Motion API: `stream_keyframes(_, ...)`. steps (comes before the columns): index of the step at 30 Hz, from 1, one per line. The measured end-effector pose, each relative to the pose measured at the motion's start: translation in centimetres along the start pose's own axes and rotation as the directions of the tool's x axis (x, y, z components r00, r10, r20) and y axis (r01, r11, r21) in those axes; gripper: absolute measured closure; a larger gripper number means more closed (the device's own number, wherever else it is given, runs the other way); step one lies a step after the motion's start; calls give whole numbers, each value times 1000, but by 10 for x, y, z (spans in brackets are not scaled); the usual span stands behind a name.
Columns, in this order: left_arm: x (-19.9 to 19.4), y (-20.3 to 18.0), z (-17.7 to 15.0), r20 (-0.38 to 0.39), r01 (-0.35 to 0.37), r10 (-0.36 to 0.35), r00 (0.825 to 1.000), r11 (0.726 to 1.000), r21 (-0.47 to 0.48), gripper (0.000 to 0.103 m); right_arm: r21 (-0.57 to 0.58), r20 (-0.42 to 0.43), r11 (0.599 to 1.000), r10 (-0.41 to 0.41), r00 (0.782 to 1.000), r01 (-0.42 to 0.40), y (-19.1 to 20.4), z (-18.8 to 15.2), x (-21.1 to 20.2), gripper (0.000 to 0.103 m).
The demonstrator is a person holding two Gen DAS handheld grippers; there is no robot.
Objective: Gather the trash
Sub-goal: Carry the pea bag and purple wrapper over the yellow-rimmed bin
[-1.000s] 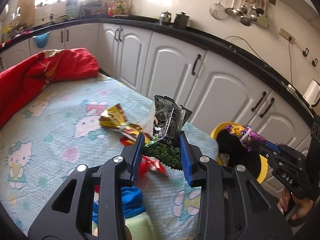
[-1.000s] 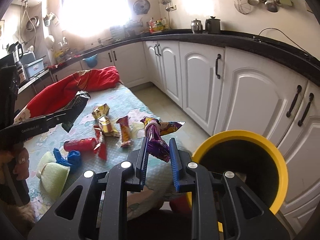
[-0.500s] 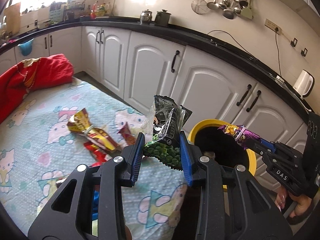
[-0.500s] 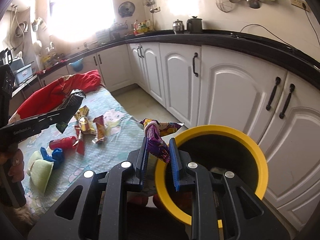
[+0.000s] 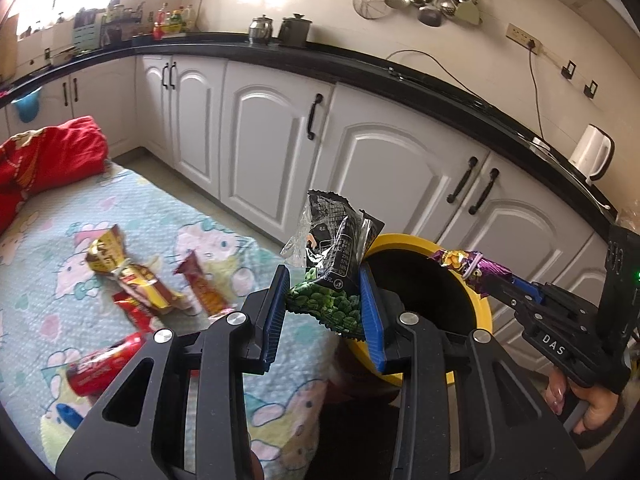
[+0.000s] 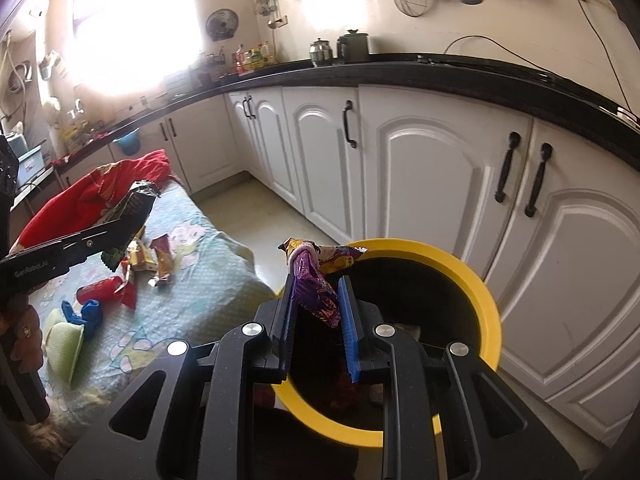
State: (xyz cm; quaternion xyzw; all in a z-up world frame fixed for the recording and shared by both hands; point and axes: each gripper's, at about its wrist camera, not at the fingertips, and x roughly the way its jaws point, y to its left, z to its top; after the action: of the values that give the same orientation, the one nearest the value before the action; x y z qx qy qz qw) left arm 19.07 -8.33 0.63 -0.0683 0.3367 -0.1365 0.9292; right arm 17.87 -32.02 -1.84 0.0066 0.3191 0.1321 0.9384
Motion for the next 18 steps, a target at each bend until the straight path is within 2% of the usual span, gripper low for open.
stream_keyframes(18,32,-47,-2,-44,78,-75,996,995,61,76,71,-12,995,-70,998,70,-46,-13,-2,83)
